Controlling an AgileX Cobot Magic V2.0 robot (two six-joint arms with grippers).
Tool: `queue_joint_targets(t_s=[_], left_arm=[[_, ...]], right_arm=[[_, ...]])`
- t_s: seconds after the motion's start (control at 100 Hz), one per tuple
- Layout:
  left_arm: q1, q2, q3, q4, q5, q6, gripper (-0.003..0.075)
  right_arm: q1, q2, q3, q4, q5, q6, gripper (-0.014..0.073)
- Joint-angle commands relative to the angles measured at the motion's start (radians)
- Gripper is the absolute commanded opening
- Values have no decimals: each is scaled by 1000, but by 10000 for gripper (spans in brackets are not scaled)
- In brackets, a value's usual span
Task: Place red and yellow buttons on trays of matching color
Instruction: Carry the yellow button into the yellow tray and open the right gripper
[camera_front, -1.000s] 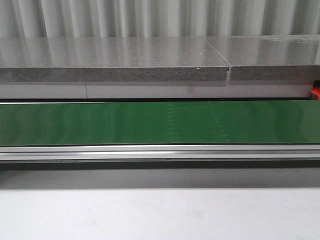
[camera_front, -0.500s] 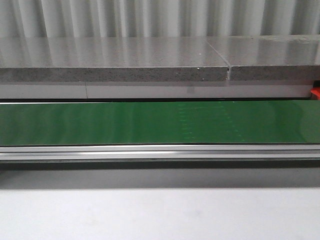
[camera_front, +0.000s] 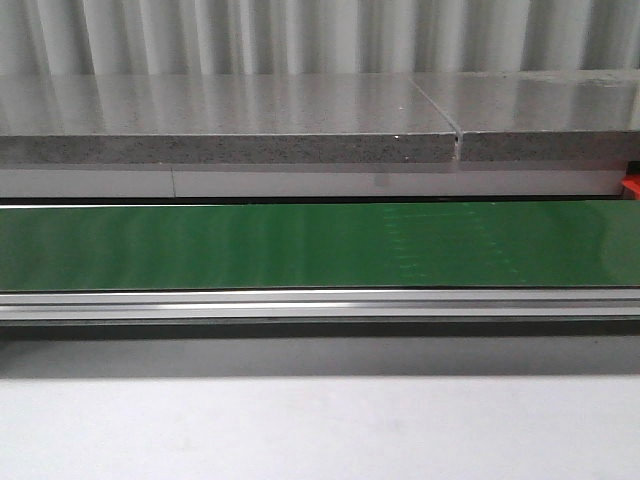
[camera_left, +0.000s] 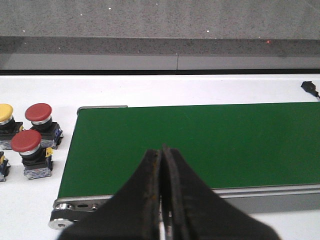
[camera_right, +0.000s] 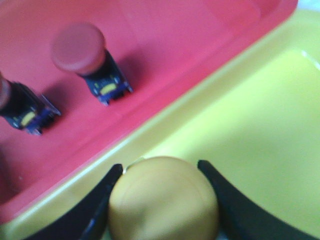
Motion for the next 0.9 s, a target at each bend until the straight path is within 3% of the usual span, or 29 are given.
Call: queue_joint_targets(t_s=[0.0,0.89], left_arm=[[-7,3,-27,-3,-73,-3,-21],[-7,3,-27,-3,-73,-3,-21]], right_arm=[[-4,-24,-13,35,-59,-6,141],[-4,50,-10,42,-50,-11,146]])
